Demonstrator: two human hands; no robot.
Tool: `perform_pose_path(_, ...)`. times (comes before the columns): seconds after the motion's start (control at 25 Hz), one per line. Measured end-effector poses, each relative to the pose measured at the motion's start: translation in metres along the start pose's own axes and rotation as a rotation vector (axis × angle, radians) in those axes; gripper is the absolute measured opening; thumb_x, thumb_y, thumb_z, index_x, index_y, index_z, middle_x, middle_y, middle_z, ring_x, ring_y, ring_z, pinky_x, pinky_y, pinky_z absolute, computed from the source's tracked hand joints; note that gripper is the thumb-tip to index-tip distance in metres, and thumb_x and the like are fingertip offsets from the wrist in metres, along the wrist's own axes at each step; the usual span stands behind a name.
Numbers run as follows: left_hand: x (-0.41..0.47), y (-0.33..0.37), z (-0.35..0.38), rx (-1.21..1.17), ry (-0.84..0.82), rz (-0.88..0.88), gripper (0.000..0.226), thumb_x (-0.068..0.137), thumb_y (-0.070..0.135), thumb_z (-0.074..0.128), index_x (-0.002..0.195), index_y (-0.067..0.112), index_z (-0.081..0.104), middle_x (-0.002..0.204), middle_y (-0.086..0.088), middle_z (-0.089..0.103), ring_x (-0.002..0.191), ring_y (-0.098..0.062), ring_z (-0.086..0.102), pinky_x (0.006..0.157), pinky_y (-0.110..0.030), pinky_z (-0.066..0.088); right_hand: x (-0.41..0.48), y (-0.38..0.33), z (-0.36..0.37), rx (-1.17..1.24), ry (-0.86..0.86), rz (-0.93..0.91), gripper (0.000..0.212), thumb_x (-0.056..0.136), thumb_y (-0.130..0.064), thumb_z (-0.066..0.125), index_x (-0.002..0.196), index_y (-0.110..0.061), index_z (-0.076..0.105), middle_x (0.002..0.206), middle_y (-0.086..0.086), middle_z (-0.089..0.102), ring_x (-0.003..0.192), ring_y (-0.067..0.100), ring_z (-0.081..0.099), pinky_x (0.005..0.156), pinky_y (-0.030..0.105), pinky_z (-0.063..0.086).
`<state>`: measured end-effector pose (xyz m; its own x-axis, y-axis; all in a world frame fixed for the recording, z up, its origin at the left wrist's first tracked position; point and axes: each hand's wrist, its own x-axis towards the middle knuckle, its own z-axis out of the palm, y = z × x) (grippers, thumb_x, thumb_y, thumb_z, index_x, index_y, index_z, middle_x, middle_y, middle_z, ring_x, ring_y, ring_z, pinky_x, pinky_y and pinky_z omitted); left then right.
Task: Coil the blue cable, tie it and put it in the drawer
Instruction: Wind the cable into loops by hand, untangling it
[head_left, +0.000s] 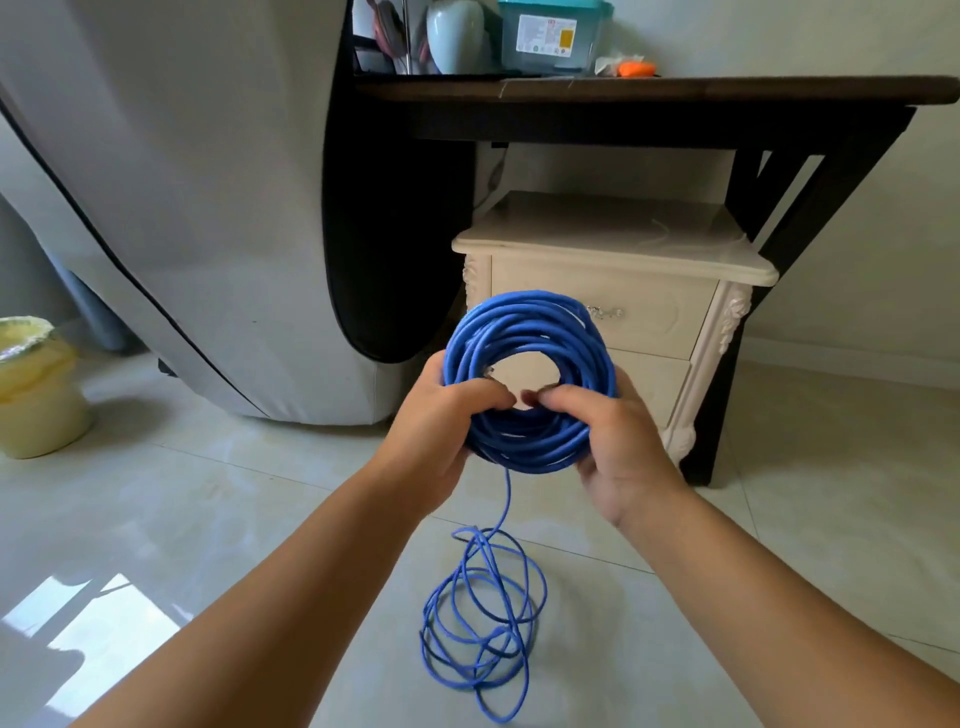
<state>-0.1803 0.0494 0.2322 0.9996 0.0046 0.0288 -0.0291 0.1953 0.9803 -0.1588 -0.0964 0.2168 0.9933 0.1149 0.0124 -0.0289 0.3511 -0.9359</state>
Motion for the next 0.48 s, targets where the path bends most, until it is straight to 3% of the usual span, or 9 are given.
perform_pose_path(0.08,-0.001,0.003,-0.004,0.183,-0.088,-0.060,0.022,0.085,0.007,0.069,0.104,0.009,0.059,0.088,-0.015,0.060,0.085,-0.028,0.062,0.086,-0.038,0.053,0.006,-0.006,-0.005,-0.055,0.122,-0.037,0.040,0.062,-0.002,0.065,0.100,-0.015,0.061,0.082,0.008,0.063,0.079,0.027,0.065,0.077,0.042,0.054)
perform_pose_path(0.12,0.000,0.004,-0.009,0.256,-0.116,-0.100,0.028,0.084,0.015,0.073,0.109,0.011,0.062,0.096,-0.014,0.067,0.095,-0.027,0.066,0.099,-0.043,0.051,0.007,-0.009,-0.006,-0.118,0.143,-0.066,0.040,0.062,-0.001,0.065,0.099,-0.018,0.061,0.081,0.005,0.063,0.076,0.024,0.064,0.075,0.041,0.053)
perform_pose_path(0.2,0.003,0.006,-0.019,0.298,-0.146,-0.123,0.057,0.073,0.024,0.079,0.127,0.020,0.059,0.114,-0.004,0.072,0.108,-0.021,0.068,0.107,-0.046,0.045,0.005,-0.015,-0.010,-0.316,0.110,-0.123,0.042,0.064,-0.002,0.067,0.098,-0.024,0.059,0.083,0.001,0.064,0.072,0.019,0.063,0.070,0.036,0.053)
perform_pose_path(0.28,0.004,0.008,-0.022,0.330,-0.142,-0.055,0.084,0.068,0.019,0.082,0.143,0.030,0.046,0.132,0.004,0.063,0.115,-0.013,0.064,0.105,-0.039,0.047,0.000,-0.021,-0.010,-0.522,0.027,-0.162,0.044,0.069,0.001,0.070,0.100,-0.028,0.057,0.083,-0.003,0.064,0.067,0.010,0.061,0.062,0.022,0.050)
perform_pose_path(0.36,0.002,0.009,-0.019,0.551,-0.143,0.083,0.096,0.070,0.011,0.085,0.148,0.036,0.035,0.143,0.008,0.048,0.117,-0.007,0.060,0.097,-0.030,0.053,-0.005,-0.025,-0.011,-0.714,-0.079,-0.209,0.049,0.069,0.001,0.071,0.097,-0.035,0.054,0.081,-0.009,0.064,0.063,0.003,0.059,0.056,0.013,0.046)
perform_pose_path(0.48,0.000,0.002,-0.013,0.820,-0.195,0.289,0.090,0.071,0.008,0.083,0.145,0.033,0.039,0.130,0.009,0.054,0.105,-0.004,0.063,0.085,-0.023,0.057,-0.011,-0.028,-0.007,-0.979,-0.197,-0.284,0.053,0.068,-0.004,0.071,0.101,-0.042,0.053,0.093,-0.015,0.062,0.077,0.000,0.061,0.064,0.015,0.051)
